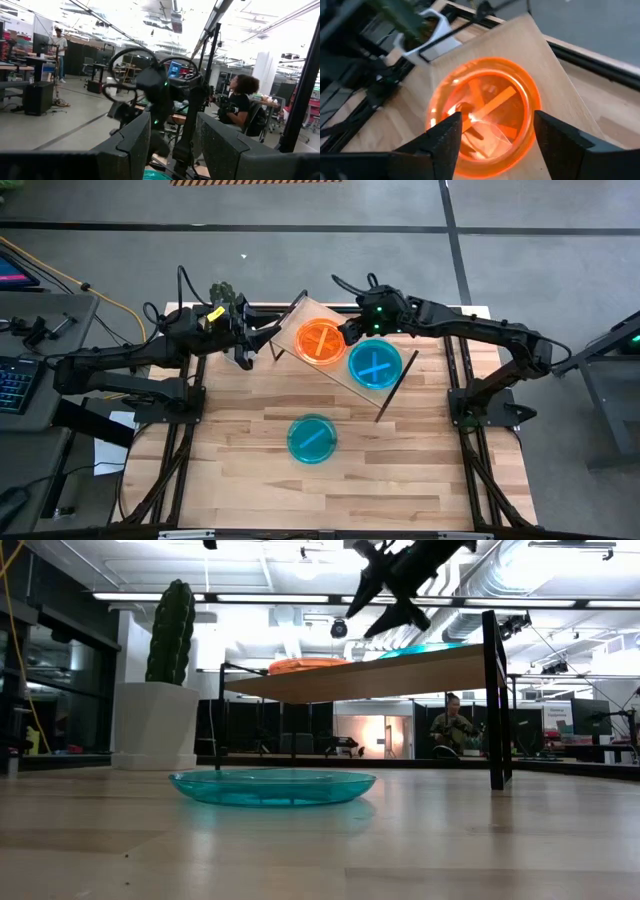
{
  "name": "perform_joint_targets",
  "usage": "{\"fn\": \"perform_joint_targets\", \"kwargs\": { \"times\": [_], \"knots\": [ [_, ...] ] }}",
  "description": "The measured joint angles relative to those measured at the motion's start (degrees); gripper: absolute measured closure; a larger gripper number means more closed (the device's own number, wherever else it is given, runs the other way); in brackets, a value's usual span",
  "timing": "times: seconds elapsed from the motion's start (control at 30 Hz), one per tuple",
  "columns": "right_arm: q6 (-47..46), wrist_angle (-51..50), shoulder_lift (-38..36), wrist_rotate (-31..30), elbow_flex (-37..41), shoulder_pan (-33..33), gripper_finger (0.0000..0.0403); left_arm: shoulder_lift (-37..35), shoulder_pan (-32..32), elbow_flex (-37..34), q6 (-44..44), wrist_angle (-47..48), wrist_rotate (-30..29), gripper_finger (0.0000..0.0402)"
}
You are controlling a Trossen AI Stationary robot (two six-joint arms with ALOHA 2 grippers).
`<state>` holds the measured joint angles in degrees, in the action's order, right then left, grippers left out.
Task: Place and stack plates onto a shelf
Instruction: Stack the blue plate on top of the other blue plates on the shelf
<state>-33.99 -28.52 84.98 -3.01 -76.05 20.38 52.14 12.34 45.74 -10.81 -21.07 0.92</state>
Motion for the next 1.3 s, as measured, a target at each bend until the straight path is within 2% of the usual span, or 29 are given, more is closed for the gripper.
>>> {"fn": "perform_joint_targets", "kwargs": {
  "times": [0.13, 0.37, 0.73, 0.83, 0.93, 1.07, 1.2, 1.3],
  "knots": [
    [4.93, -3.16, -3.80, 1.01, 0.00, 0.00, 0.0169, 0.00, 0.00, 0.00, 0.01, 0.20, -0.15, 0.0250],
    [11.24, -15.22, -11.22, 0.07, 0.00, -1.82, 0.0169, 0.02, -0.04, -0.02, -0.10, 3.93, -0.12, 0.0250],
    [14.95, -18.78, -19.32, -3.63, 0.57, -10.87, 0.0169, 0.02, -0.04, -0.02, -2.50, 3.94, -0.10, 0.0250],
    [12.86, -12.57, -23.03, -3.76, 6.66, -13.03, 0.0169, 0.02, -0.04, -0.02, -2.56, 4.22, -0.10, 0.0250],
    [8.76, -4.62, -28.24, -3.74, 16.58, -14.93, 0.0169, 0.02, -0.04, -0.02, -2.56, 4.17, -0.10, 0.0250],
    [2.35, 10.79, -35.38, -2.86, 27.94, -16.19, 0.0169, 0.02, -0.02, -0.02, -2.56, 4.21, -0.08, 0.0250],
    [1.81, 25.38, -39.89, -3.04, 34.08, -16.87, 0.0169, 0.02, -0.02, -0.04, -2.56, 4.95, -0.08, 0.0250],
    [5.02, 30.41, -41.07, -3.47, 35.44, -16.85, 0.0169, 0.02, -0.02, -0.04, -2.56, 4.95, -0.08, 0.0250]
  ]
}}
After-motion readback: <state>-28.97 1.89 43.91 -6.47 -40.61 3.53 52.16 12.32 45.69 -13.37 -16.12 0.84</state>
